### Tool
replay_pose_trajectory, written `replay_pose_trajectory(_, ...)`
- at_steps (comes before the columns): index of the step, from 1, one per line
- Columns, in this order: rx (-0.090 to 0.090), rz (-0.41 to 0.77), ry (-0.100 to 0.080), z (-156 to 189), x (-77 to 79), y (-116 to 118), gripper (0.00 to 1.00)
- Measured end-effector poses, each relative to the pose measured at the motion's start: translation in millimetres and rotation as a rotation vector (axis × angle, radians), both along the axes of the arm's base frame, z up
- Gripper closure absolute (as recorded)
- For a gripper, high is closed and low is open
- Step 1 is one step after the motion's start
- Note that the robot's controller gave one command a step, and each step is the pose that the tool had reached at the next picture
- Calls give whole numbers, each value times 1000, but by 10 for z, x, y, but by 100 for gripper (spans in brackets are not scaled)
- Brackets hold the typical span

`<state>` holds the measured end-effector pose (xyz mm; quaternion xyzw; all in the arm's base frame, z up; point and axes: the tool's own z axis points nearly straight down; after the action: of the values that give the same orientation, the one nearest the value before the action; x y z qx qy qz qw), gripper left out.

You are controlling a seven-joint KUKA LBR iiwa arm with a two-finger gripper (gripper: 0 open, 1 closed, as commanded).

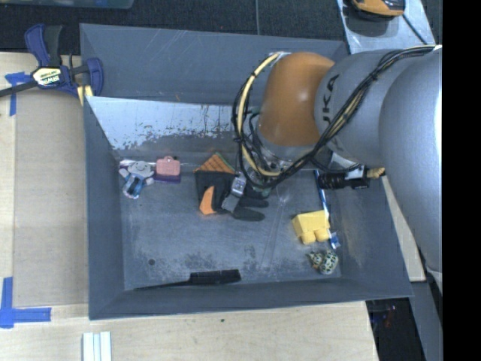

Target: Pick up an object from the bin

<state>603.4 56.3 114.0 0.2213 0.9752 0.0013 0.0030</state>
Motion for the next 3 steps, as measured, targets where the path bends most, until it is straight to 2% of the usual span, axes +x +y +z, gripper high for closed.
replay_pose_trajectory(1, 1, 86, -9, -447, 70, -206, 0)
replay_pose_trajectory(2, 4, -158, -9, -409, 16, -167, 100)
replay_pose_trajectory(3, 4, -158, -9, -408, 17, -167, 100)
